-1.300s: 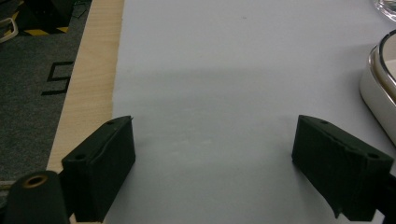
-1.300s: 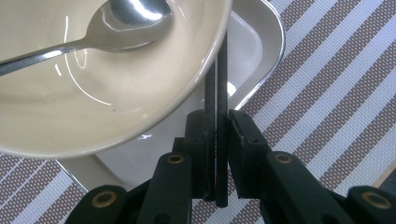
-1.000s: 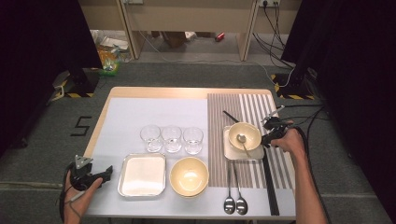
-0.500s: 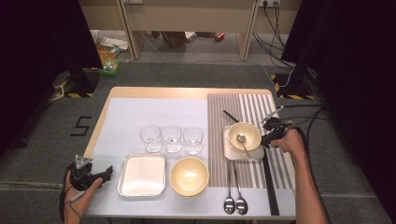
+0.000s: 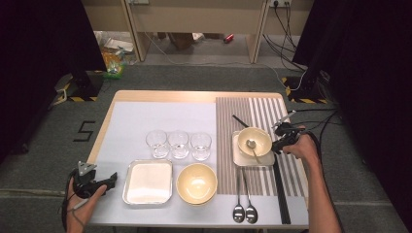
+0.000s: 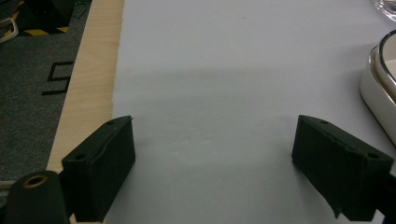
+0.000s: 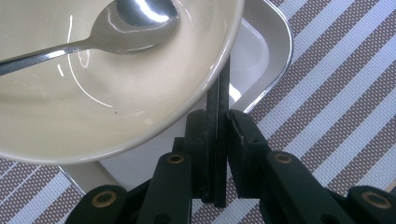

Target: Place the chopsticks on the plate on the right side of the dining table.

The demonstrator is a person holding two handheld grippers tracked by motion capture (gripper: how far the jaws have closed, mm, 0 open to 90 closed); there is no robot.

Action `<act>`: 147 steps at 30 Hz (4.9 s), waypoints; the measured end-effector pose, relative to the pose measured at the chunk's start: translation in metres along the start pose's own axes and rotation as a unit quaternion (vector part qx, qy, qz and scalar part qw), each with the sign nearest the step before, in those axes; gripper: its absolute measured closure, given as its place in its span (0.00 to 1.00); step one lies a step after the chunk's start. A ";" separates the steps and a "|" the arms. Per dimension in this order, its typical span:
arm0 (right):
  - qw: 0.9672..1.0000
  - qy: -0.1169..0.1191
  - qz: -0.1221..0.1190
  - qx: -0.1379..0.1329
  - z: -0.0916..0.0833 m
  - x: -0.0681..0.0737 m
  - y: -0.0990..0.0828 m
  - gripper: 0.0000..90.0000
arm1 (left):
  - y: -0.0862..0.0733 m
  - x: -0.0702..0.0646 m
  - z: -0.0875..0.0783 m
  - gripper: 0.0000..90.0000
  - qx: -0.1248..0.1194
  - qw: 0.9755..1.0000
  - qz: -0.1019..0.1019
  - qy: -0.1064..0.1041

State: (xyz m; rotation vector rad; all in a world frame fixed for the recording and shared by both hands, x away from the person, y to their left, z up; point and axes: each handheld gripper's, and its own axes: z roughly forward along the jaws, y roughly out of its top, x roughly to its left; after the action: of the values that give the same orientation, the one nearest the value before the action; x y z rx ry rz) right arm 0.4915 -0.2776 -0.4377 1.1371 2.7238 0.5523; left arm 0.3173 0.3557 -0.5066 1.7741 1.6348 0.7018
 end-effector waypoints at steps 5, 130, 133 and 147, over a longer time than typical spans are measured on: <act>1.000 -0.003 -0.002 -0.006 0.001 -0.001 0.000 0.87 | 0.000 0.000 0.000 0.14 0.000 1.000 0.000 0.000; 0.991 -0.059 0.071 -0.101 -0.054 0.003 0.053 0.51 | 0.000 0.000 0.000 0.14 0.001 1.000 0.001 0.001; 0.990 -0.056 0.073 -0.103 -0.051 0.010 0.065 0.47 | 0.000 0.000 0.000 0.14 0.000 1.000 0.001 0.001; 0.992 -0.057 0.071 -0.087 -0.028 0.029 0.107 0.42 | 0.000 0.000 0.000 0.14 0.000 1.000 0.001 0.000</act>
State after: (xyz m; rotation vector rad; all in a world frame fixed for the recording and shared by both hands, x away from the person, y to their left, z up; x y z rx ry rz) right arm 0.5344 -0.1952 -0.3705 1.2802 2.4578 0.7062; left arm 0.3173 0.3558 -0.5065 1.7754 1.6335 0.7012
